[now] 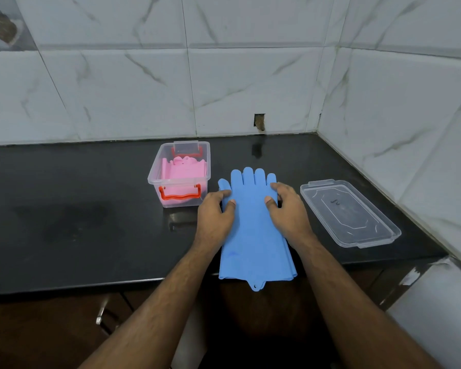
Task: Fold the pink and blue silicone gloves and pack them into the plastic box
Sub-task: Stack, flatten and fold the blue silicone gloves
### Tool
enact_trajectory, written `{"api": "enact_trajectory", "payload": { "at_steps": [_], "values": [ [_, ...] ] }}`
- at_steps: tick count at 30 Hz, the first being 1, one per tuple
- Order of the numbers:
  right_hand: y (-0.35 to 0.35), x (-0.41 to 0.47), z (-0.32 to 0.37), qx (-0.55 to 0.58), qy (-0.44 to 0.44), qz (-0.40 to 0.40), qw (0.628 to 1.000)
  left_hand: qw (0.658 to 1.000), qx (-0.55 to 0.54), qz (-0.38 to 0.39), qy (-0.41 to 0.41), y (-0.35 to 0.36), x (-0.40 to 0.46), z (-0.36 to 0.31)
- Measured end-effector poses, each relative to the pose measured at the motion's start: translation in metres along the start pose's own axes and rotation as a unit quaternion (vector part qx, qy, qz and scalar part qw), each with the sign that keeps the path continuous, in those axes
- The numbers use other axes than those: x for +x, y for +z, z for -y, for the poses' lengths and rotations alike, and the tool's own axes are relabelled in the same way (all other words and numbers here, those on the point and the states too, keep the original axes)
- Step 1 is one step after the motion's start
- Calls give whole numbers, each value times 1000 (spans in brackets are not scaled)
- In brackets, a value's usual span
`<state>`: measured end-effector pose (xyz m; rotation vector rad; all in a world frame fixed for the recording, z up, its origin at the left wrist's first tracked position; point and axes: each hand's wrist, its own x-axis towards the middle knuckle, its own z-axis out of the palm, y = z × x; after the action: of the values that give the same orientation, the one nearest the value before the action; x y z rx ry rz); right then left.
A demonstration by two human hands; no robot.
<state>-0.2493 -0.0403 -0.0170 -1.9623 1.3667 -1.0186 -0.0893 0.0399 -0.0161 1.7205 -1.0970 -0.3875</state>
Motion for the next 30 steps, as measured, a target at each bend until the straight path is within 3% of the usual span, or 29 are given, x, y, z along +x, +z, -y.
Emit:
{"api": "enact_trajectory", "payload": {
  "at_steps": [8, 15, 23, 30],
  "values": [
    [-1, -1, -5, 48, 27, -49, 997, 1000, 10, -4, 0, -1, 0, 1],
    [-5, 8, -11, 156, 98, -22, 983, 1000, 3, -8, -17, -1, 0, 0],
    [-4, -1, -1, -12, 15, 27, 999, 996, 90, -12, 8, 3, -1, -4],
    [-19, -27, -1, 102, 37, 6, 994, 1000, 10, 3, 13, -9, -10, -1]
  ]
}}
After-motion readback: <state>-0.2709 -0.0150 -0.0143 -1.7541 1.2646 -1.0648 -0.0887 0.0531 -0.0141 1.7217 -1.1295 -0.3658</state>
